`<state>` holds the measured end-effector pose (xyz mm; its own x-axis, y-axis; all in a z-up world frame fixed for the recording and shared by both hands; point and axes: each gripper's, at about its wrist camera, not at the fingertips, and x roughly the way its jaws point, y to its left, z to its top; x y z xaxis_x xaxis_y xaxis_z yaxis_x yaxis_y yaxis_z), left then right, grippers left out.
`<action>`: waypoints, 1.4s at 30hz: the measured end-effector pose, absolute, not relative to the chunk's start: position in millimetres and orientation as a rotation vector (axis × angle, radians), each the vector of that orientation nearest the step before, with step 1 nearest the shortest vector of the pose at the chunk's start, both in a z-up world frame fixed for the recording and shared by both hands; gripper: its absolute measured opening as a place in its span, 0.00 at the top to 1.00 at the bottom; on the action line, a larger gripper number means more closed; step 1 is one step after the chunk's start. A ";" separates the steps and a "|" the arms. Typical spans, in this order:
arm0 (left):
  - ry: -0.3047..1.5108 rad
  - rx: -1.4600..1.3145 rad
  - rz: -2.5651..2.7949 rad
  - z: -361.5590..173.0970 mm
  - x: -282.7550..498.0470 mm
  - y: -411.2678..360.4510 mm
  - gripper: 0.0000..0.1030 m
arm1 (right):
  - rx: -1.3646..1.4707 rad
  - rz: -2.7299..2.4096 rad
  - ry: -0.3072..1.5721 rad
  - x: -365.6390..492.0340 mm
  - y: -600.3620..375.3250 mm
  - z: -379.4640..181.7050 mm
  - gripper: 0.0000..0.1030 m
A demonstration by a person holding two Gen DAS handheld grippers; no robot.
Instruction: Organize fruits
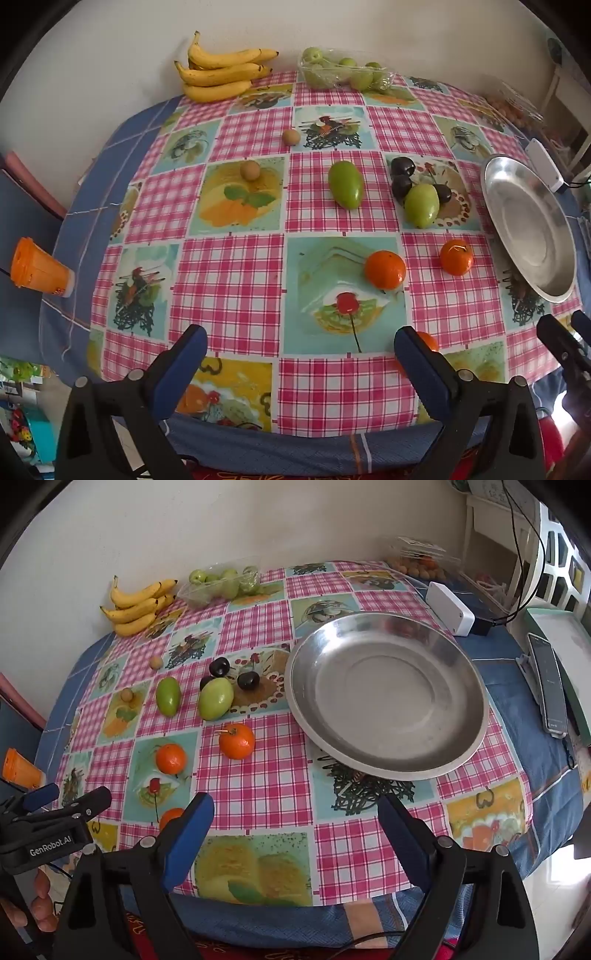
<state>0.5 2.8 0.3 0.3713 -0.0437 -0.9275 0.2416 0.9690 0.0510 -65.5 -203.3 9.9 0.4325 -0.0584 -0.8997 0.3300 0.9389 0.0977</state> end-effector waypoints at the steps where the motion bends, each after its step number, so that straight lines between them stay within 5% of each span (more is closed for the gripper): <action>1: 1.179 0.181 -0.187 1.3 0.4 4.8 0.01 | 0.280 -0.246 1.098 -66.1 -203.3 10.8 0.12; 42: 1.267 0.116 -0.157 -15.2 9.2 13.3 0.01 | 0.226 -0.242 1.141 -58.3 -197.5 -7.9 0.12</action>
<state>9.2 13.3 -15.2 0.2909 -0.0540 -0.9552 0.1814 0.9834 -0.0003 -58.3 -197.5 -7.9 0.3960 -0.0742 -0.9153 0.3035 0.9513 0.0542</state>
